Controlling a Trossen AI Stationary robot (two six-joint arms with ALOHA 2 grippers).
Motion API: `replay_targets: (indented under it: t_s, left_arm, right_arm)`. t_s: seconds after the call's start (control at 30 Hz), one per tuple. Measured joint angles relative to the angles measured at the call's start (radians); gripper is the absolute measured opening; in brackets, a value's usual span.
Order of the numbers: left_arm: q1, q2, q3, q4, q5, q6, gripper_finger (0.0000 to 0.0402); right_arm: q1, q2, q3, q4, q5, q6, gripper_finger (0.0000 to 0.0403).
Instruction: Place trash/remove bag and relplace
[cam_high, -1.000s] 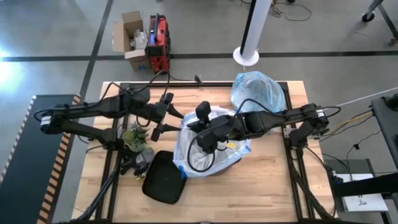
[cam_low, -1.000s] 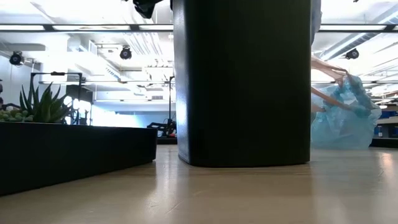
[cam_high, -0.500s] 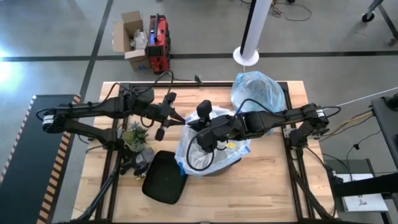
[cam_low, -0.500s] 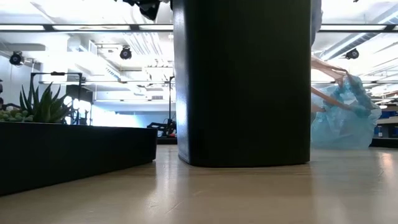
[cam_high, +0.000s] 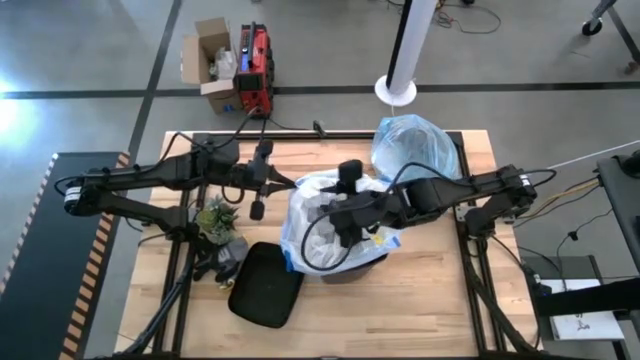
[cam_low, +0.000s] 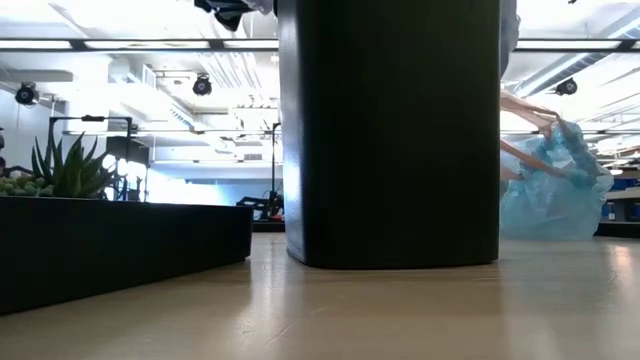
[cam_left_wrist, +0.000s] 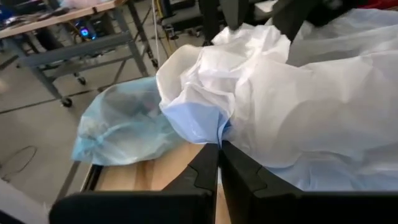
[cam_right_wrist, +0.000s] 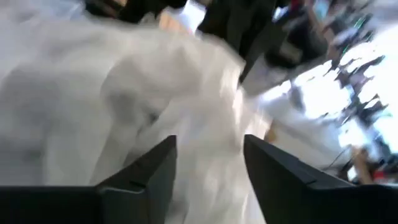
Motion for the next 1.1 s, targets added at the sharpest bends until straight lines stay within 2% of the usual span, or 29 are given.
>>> replay_targets:
  t_s: [0.17,0.37,0.47,0.67,0.83,1.1]
  left_arm:
    - [0.005,-0.009,-0.002,-0.002,-0.051,0.002,0.0]
    - [0.038,0.007,-0.02,0.01,-0.075,-0.007,0.0]
    - [0.051,0.018,-0.045,0.038,-0.074,-0.014,0.0]
    - [0.06,0.022,-0.14,0.143,-0.07,-0.063,0.0]
    - [0.054,0.022,-0.232,0.279,0.008,-0.127,0.0]
    - [0.052,0.022,-0.299,0.394,0.028,-0.16,0.0]
  right_arm:
    - [0.044,-0.055,0.0,-0.12,0.001,0.167,0.0225]
    - [0.126,-0.106,0.0,-0.164,0.004,0.289,0.0247]
    - [0.178,-0.127,0.0,-0.17,0.033,0.341,0.0251]
    - [0.297,-0.153,0.0,-0.194,0.026,0.483,0.0249]
    - [0.387,-0.146,-0.01,-0.287,0.026,0.68,0.0239]
    - [0.468,-0.115,-0.024,-0.607,0.09,1.091,0.0232]
